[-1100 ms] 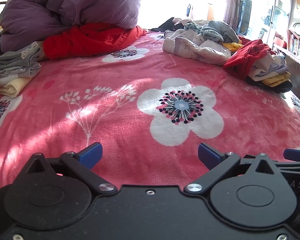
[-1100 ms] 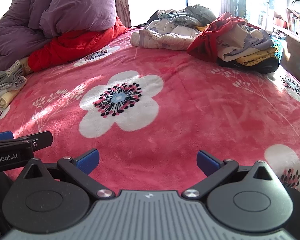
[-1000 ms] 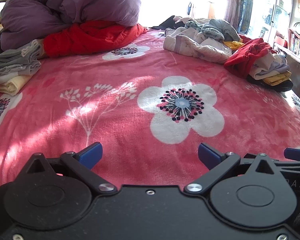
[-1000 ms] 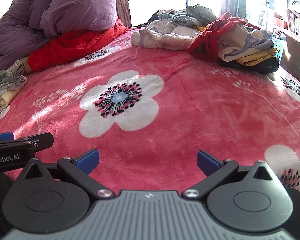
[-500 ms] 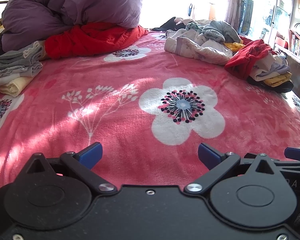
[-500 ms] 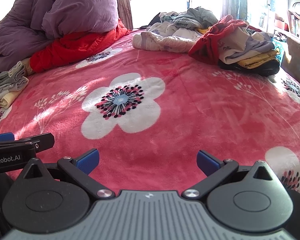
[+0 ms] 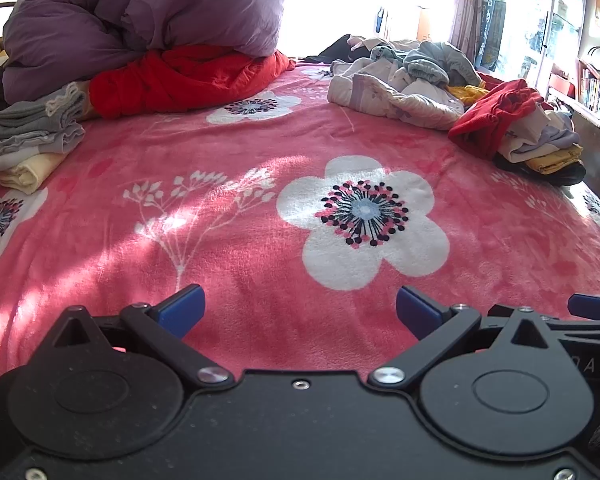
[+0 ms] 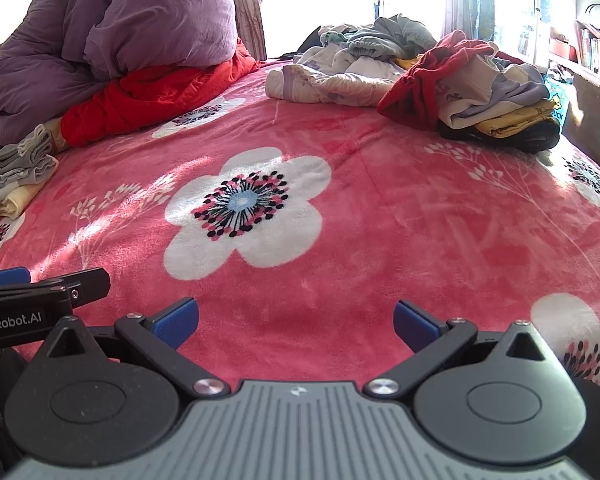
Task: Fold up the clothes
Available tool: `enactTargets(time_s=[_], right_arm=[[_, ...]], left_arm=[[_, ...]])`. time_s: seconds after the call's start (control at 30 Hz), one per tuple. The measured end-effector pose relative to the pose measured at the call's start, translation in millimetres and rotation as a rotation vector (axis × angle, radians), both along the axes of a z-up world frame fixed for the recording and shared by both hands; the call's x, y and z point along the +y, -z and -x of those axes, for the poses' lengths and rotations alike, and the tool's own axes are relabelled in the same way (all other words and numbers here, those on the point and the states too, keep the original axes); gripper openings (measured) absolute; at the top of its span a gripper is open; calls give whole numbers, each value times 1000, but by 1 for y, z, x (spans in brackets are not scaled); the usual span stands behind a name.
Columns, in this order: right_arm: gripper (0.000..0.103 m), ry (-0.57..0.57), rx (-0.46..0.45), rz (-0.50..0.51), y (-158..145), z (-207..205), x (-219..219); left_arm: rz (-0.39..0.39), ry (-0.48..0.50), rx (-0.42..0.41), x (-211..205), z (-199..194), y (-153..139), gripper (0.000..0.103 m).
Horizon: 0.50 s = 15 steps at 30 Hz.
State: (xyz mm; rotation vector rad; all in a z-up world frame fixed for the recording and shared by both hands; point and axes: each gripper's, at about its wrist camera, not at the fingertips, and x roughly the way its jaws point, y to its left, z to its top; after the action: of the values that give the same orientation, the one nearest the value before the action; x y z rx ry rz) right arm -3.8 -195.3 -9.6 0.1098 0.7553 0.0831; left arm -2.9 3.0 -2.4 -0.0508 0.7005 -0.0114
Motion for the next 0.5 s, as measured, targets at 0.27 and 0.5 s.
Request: enactTargets(time_s=[0.27,0.5], right_arm=[[103,0,-1,2,0,0,1],[103,-1,-2,0,0,0,0]], left_arm=[[-2,2,0,-1,1,0,103],[-1,4,1,-1,1,0,103]])
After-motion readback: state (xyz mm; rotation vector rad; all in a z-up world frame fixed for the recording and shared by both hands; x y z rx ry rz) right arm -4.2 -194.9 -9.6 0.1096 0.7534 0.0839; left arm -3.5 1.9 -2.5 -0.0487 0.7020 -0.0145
